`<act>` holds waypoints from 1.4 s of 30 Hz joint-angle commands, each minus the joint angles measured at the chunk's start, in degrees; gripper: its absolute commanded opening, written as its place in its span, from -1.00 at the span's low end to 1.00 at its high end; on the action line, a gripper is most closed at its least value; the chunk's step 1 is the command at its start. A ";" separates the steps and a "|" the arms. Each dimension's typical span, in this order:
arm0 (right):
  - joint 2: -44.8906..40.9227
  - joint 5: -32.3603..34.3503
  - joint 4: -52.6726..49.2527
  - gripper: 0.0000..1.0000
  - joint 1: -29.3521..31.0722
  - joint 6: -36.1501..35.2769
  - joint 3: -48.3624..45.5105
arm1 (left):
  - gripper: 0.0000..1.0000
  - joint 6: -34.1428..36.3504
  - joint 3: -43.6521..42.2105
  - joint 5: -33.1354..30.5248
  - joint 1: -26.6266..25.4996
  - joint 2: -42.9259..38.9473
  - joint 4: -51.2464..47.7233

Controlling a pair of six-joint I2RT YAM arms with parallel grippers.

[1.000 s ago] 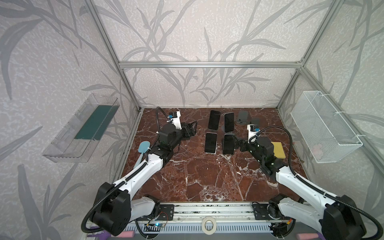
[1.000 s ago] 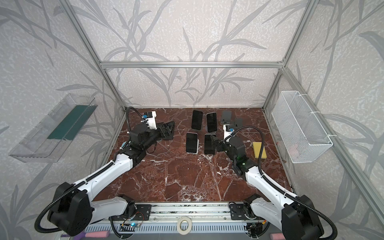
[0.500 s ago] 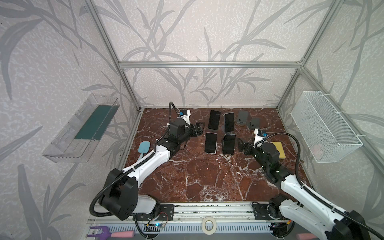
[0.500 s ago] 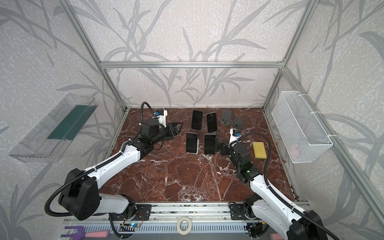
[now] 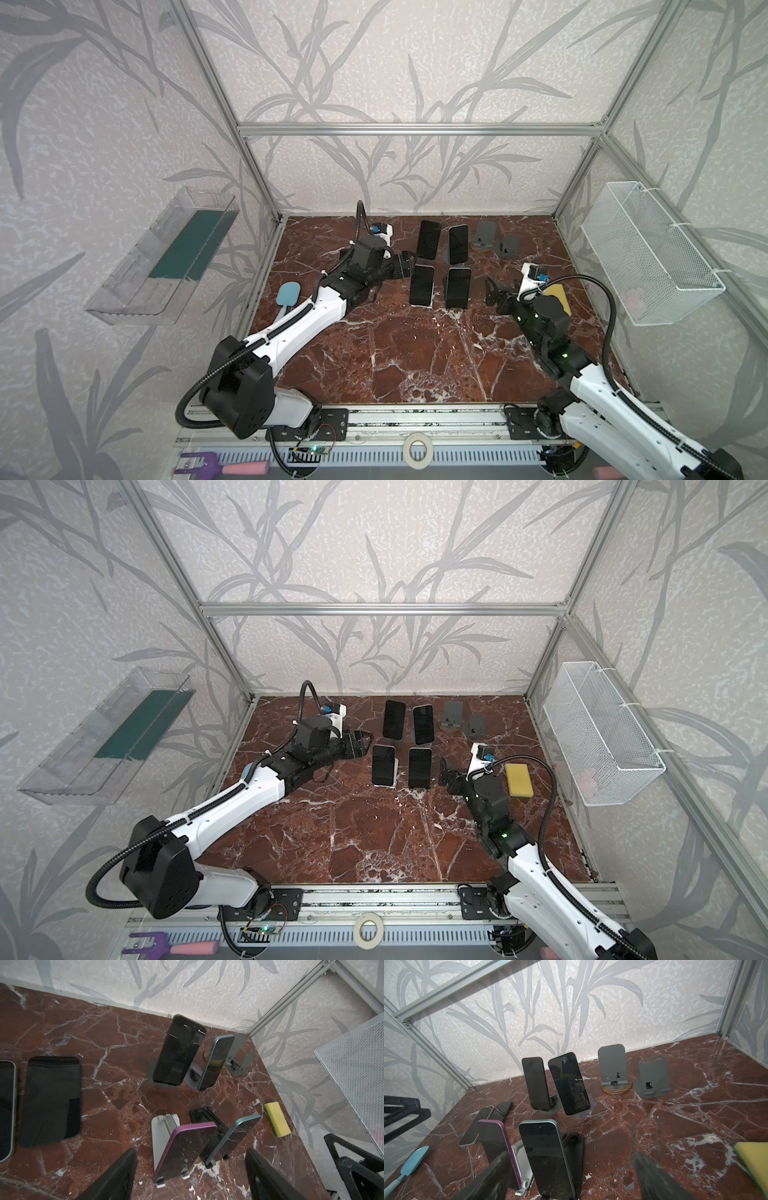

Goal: Remove the phone from the phone stand
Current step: 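Reach the left gripper over the pink-framed phone on the white stand, then lower the left gripper onto the pink-framed phone's top edge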

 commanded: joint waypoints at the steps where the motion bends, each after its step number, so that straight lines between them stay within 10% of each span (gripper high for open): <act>1: 0.00 0.54 1.72 0.80 0.13 2.45 -1.72 | 0.64 2.03 3.01 -2.38 -2.29 2.47 -4.99; 17: 1.21 8.00 -1.35 0.83 3.21 1.75 -1.01 | 0.85 0.42 12.34 -29.14 -14.71 12.64 -14.62; 42: 2.77 8.94 -2.35 0.86 3.21 1.96 -0.23 | 0.89 2.82 21.08 -30.88 -14.57 23.73 -13.04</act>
